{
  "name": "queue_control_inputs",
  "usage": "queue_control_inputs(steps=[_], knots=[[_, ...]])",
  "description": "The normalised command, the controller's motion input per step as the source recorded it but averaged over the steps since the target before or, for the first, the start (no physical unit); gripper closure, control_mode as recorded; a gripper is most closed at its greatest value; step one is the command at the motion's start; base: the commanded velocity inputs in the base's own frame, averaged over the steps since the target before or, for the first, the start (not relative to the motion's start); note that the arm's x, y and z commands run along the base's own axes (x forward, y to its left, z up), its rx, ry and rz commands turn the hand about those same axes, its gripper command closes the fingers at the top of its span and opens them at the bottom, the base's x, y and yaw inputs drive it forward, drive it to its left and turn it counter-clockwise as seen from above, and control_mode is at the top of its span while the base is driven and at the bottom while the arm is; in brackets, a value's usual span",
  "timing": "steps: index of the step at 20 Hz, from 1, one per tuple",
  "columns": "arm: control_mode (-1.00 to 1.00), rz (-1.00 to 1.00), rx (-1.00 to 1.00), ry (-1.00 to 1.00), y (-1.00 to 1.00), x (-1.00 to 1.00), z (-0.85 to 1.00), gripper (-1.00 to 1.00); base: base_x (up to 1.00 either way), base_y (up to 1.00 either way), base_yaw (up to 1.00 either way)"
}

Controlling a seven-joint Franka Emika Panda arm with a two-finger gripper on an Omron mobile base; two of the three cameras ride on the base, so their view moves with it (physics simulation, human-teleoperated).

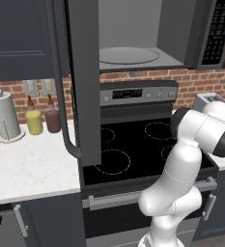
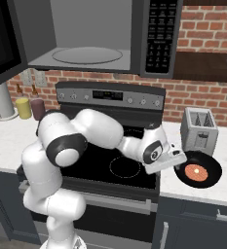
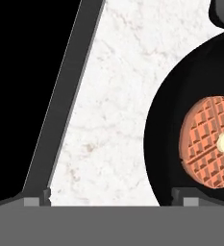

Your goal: Open the microwave, place the bowl with waffle inside the microwave, then close the microwave door and turn it on.

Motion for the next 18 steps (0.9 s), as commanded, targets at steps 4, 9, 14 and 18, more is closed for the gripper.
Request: queue_control_inputs(steps=[4,9,14,18], knots=[[-1.0,0.0,0.0,0.0,-0.16,0.14,0.0,-1.0,0.0,0.0,0.0],[-1.0,0.0,0.0,0.0,-0.26,0.36,0.01,-1.0,0.0,0.0,0.0],[-1.0,0.0,0.0,0.0,-0.35,0.37,0.0,-1.0,0.0,0.0,0.0],[-1.0,0.0,0.0,0.04,-0.26,0.35,-0.03,-1.0,0.0,0.0,0.0]])
